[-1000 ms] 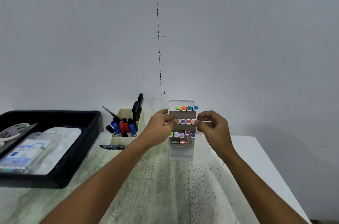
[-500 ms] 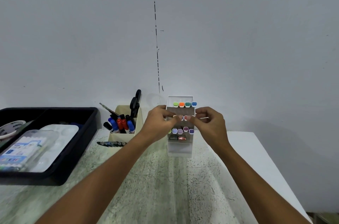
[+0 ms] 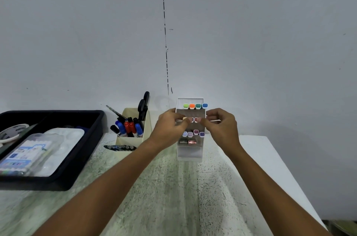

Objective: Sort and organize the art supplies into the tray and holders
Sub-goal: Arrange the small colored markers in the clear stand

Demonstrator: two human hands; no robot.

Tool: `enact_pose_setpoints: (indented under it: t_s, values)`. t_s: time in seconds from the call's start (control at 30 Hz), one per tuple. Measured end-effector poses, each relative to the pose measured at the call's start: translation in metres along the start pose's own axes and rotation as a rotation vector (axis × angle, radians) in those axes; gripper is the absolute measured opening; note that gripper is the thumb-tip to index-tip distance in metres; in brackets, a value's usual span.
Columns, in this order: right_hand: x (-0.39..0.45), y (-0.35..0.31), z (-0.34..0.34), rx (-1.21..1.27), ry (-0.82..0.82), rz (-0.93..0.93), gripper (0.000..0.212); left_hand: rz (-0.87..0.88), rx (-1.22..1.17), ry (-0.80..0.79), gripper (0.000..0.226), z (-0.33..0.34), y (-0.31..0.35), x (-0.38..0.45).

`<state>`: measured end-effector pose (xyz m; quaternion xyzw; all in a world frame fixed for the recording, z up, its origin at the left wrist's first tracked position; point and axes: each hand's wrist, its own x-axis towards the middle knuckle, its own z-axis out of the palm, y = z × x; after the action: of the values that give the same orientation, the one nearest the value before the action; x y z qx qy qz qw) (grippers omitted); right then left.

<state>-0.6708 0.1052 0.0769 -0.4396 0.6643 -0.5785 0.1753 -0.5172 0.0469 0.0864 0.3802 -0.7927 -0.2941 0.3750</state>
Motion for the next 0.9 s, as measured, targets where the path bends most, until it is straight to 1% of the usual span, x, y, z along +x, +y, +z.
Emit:
enact_pose_setpoints:
  t_s: [0.1,0.17,0.3,0.33,0.43,0.47,0.6,0.7,0.77,0.83,0.9]
  values:
    - [0.002,-0.005,-0.003,-0.015,-0.023,0.003,0.027,0.036,0.015,-0.149,0.017,-0.002,0.008,-0.003]
    - [0.002,-0.007,-0.004,-0.029,-0.033,0.004,0.027,0.023,-0.015,-0.233,0.012,-0.005,0.014,-0.001]
    - [0.003,-0.01,-0.007,-0.02,-0.077,0.02,0.026,-0.037,-0.05,-0.354,0.018,-0.007,0.023,0.005]
    - [0.004,-0.01,-0.008,-0.013,-0.09,0.022,0.023,-0.043,-0.057,-0.362,0.021,-0.006,0.022,0.007]
    - [0.006,-0.006,-0.01,0.014,-0.13,0.037,0.006,-0.032,-0.044,-0.376,0.029,-0.004,0.016,0.01]
    - [0.006,-0.005,-0.01,0.022,-0.14,0.042,0.005,-0.028,-0.036,-0.379,0.033,-0.003,0.014,0.01]
    - [0.006,-0.008,-0.01,0.012,-0.14,0.039,0.004,-0.025,0.006,-0.378,0.041,0.001,0.007,0.011]
    - [0.004,-0.01,-0.011,0.029,-0.147,0.048,0.004,-0.041,-0.02,-0.387,0.044,-0.001,0.003,0.01]
    - [0.003,-0.011,-0.011,0.038,-0.143,0.052,0.005,-0.016,-0.003,-0.375,0.051,-0.003,0.001,0.008]
    - [0.0,-0.01,-0.01,0.025,-0.107,0.034,0.005,0.008,0.054,-0.328,0.059,-0.004,0.002,0.006]
    - [-0.006,-0.007,-0.009,-0.005,-0.035,-0.015,0.011,0.045,0.124,-0.26,0.068,-0.006,-0.002,0.0]
